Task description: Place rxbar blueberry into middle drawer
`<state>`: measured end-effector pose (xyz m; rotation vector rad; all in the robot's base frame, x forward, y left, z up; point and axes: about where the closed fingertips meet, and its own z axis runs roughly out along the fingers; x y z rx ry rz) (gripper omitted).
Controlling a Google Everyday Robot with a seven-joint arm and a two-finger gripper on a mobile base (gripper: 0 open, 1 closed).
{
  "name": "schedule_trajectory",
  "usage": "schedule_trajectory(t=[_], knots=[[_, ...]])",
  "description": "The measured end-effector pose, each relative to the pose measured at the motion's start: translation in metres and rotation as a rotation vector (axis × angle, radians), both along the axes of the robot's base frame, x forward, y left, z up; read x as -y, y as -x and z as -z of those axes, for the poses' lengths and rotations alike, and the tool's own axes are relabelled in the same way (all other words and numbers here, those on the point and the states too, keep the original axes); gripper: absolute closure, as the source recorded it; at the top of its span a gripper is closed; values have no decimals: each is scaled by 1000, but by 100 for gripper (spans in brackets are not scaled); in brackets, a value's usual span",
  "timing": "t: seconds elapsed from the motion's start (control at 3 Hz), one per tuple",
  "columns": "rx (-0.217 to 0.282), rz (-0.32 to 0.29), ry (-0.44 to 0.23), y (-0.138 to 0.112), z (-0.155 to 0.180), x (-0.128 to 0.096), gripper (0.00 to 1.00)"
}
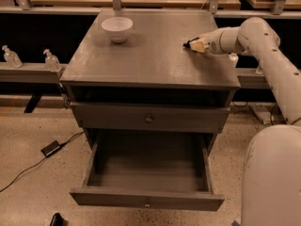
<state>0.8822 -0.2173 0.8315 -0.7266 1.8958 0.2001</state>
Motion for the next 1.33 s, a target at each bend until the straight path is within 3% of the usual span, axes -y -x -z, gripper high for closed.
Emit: schedule_trajectory(t=[0.33,0.67,1.0,1.33], knots=[[0,0,0,0,0,0,100],[82,-58,26,11,-36,-15,100],[314,-203,61,64,-144,-55,100],[424,-276,85,102,-192,-76,100]])
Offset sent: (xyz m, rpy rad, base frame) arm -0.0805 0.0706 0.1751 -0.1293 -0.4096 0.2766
